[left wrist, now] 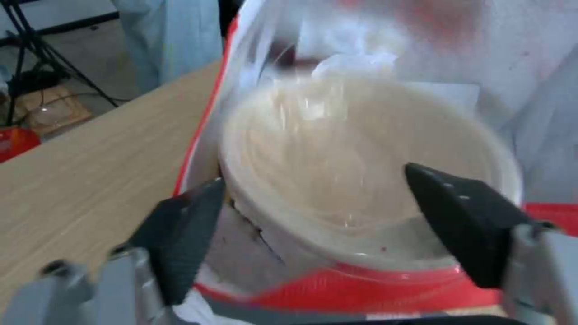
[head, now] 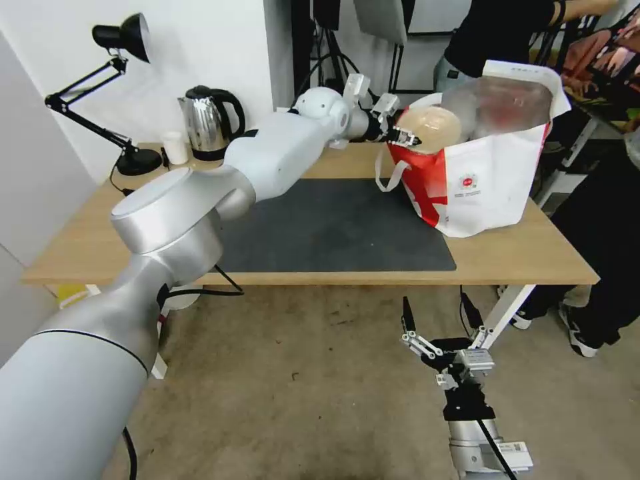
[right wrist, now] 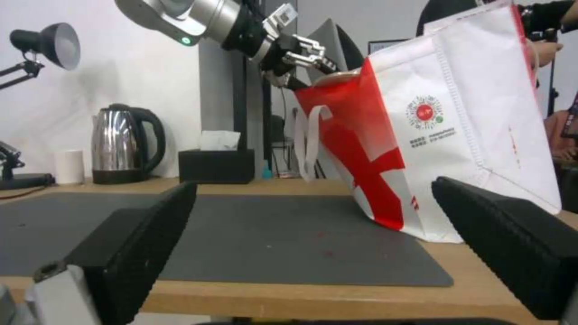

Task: Pick up the trash from the table and place it into the takeout bag.

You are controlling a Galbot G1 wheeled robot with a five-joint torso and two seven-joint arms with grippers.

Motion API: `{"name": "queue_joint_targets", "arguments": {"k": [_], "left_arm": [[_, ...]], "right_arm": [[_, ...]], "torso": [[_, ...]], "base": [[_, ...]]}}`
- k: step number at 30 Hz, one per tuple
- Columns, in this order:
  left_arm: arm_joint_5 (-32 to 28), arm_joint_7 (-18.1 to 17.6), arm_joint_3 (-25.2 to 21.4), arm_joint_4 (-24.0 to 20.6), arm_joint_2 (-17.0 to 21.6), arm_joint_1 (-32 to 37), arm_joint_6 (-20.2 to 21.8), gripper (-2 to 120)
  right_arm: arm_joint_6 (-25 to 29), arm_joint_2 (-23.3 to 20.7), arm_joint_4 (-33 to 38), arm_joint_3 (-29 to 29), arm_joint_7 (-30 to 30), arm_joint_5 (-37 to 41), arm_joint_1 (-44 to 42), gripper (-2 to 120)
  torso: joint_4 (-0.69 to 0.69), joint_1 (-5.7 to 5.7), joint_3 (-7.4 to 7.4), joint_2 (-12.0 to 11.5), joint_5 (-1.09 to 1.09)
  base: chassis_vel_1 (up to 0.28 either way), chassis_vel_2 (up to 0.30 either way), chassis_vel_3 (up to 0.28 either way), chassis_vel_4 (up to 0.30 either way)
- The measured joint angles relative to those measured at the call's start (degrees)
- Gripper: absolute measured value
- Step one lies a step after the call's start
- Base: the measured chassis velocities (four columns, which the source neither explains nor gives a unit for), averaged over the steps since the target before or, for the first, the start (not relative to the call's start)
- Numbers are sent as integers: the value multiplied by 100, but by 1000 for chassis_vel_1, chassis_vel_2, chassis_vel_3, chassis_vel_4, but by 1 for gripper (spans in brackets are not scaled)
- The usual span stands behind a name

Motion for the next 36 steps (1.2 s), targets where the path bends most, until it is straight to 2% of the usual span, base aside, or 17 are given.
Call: {"name": "queue_joint_targets", "arguments": {"k": [2,6,19,36], "left_arm": [[-3,-4,24,-5,0,0,-5,90],[-4,-15,41,-22,0,-7,-21,99],[-46,-88,63,-32,-1,-78,-150,100],[-618,-529,-822,-205,1,-392,-752,100]], "right_arm": [[0,0,0,0,0,0,0,100],[0,0,0,0,0,0,0,100],[0,0,0,0,0,0,0,100],[0,0,0,0,0,0,0,100]], "torso": [[0,0,0,0,0],[0,0,0,0,0],[0,0,0,1,0],[0,0,0,1,0]], "base": [[0,0,0,0],[0,0,0,0],[0,0,0,0],[0,0,0,0]]}}
